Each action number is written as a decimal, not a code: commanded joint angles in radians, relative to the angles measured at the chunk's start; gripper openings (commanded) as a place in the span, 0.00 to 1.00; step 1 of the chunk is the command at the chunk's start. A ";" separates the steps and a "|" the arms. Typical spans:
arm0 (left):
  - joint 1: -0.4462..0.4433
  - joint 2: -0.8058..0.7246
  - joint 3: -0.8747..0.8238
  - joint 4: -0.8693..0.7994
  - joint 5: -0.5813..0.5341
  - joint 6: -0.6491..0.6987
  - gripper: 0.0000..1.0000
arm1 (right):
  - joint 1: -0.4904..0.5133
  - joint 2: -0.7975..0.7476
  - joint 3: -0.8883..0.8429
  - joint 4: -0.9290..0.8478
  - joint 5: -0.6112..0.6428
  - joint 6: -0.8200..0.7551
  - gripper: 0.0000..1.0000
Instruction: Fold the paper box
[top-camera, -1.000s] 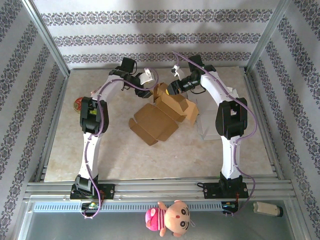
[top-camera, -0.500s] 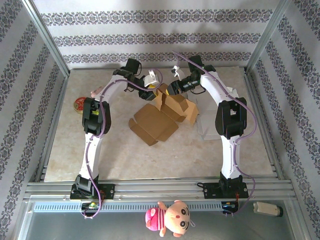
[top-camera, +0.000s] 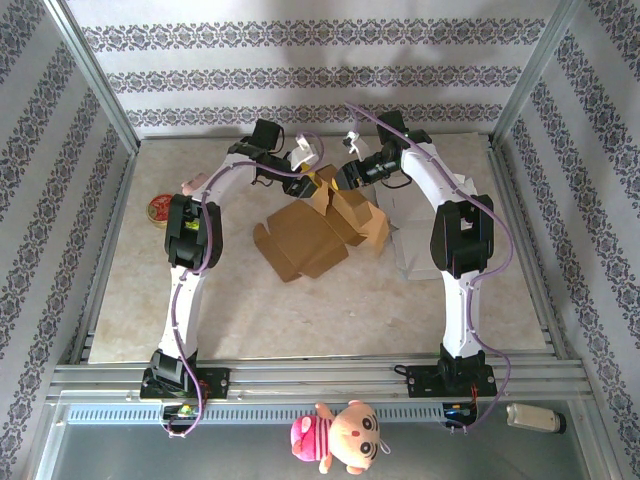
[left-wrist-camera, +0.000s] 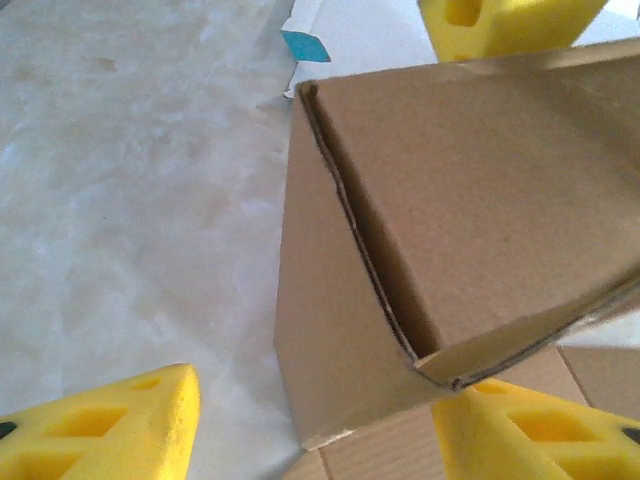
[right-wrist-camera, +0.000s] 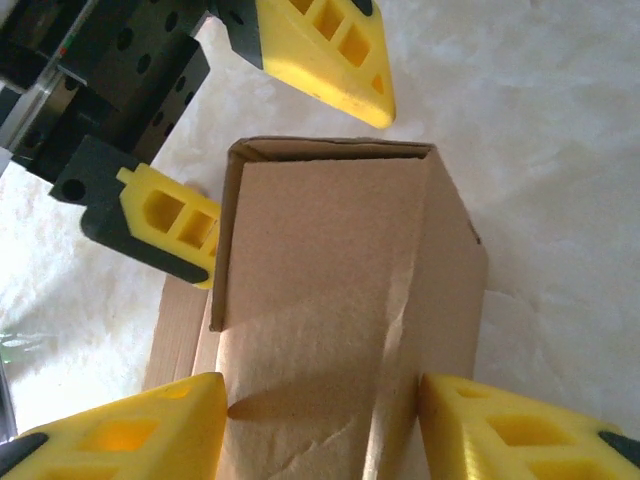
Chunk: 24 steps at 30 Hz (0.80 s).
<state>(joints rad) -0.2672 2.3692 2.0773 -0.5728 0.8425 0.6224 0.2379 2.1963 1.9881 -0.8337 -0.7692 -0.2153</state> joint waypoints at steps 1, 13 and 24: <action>-0.045 0.000 -0.046 0.115 -0.018 -0.050 0.59 | 0.023 0.023 0.020 -0.011 -0.049 -0.001 0.54; -0.064 -0.031 -0.143 0.263 -0.069 -0.104 0.15 | 0.013 0.025 0.023 0.006 -0.074 0.039 0.60; -0.070 -0.140 -0.304 0.387 -0.155 -0.229 0.00 | 0.002 0.030 0.044 0.007 -0.062 0.057 0.73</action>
<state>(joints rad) -0.3096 2.2925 1.8084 -0.2077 0.7273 0.4561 0.2375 2.2047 1.9976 -0.8288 -0.7952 -0.1745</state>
